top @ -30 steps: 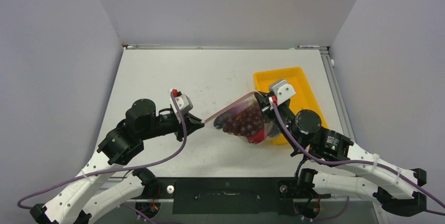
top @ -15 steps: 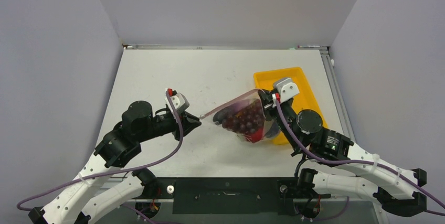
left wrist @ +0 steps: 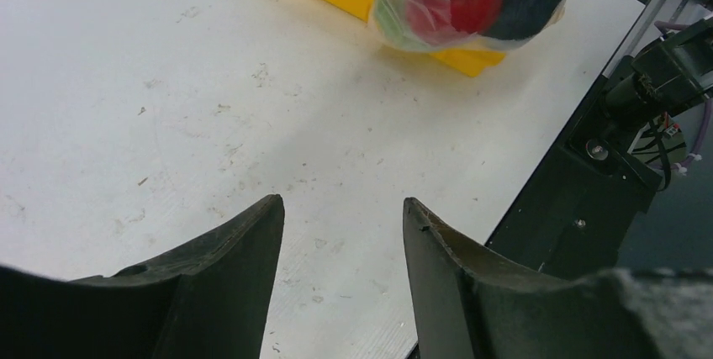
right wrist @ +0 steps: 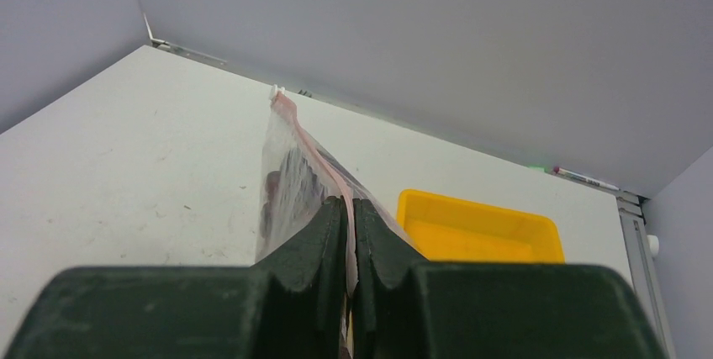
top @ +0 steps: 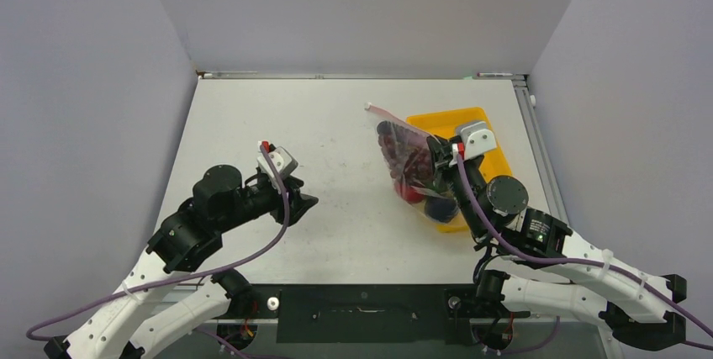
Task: Place the food in the zip-top bag and seal the zipper
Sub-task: Zip the zipper food storage bag, then place the zipper food storage bag at the center of the board.
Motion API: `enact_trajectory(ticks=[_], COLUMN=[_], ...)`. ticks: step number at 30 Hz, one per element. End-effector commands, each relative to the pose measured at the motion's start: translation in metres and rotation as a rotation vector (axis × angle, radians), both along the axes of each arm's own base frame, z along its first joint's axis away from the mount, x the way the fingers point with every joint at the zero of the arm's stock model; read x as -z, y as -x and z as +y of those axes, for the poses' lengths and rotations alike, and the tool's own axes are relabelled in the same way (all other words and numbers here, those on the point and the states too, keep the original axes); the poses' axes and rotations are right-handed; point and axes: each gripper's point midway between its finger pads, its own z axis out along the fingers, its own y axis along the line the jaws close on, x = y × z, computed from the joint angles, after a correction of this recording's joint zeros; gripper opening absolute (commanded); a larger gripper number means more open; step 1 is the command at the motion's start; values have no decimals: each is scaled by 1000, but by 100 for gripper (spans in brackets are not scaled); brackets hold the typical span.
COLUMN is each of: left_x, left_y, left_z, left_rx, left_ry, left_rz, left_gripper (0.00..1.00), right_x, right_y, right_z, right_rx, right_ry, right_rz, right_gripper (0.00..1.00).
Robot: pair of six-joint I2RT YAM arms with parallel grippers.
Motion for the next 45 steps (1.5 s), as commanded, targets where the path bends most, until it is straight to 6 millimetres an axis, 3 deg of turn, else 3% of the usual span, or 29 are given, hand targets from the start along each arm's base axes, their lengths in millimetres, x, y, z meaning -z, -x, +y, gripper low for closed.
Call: enact_trajectory(ticks=[1,7,8,9,10,23,38,45], left_x=[-23,-18,-18,-16,-15,-1,26,26], left_y=[-5,-5,-5,-5,-5,-5,-8,-8], left_z=[4,4,4,4,4,9,17,17], left_rx=[-46,-53,-56,-57,-58,-89,-140,-139], left_ry=[51,70,76,77,79,89,48,48], left_rz=[-45,-49,-49,-46,-46,-45,12,13], left_gripper=[53,63,78,83,96,96,96,96], right_x=[-48,-52,-55,-56,-56,-56,-38,-37], right_y=[0,-5,-6,-9,-10,-47,-154,-181], right_z=[-7,7,11,16,20,79,102,114], right_rx=[14,3,3,1,-2,-10,52,-10], right_ry=[-163,-153,-158,-158,-153,-50,51,84], right_rz=[-84,-83,-86,-87,-87,-133,-210,-271], right_gripper=[5,5,5,5,5,5,5,5])
